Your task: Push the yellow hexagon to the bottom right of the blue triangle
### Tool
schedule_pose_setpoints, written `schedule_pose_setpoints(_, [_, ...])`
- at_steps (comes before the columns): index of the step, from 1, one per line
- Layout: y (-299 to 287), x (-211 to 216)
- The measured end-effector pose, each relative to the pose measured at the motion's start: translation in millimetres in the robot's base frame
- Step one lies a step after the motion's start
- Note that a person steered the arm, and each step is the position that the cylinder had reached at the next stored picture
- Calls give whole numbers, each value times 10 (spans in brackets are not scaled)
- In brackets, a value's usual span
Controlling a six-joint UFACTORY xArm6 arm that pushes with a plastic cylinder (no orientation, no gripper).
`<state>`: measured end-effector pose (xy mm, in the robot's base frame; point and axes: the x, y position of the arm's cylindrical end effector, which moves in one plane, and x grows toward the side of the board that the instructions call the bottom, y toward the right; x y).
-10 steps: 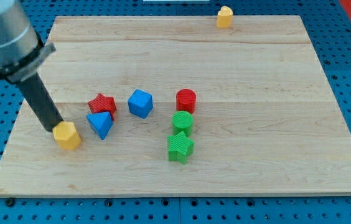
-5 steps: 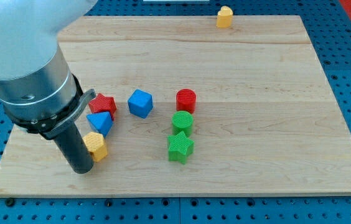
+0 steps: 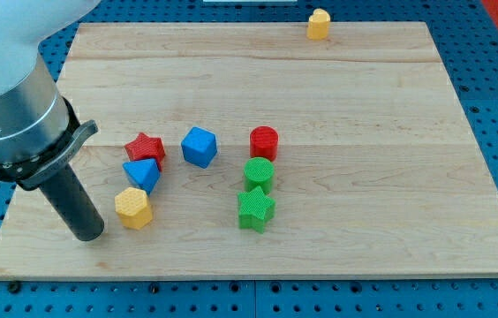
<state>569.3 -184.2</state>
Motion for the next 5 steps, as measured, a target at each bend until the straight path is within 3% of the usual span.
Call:
schedule_pose_setpoints(2, [400, 25])
schedule_pose_setpoints(3, [980, 85])
schedule_pose_setpoints(4, [1589, 468])
schedule_pose_setpoints(5, [2650, 120])
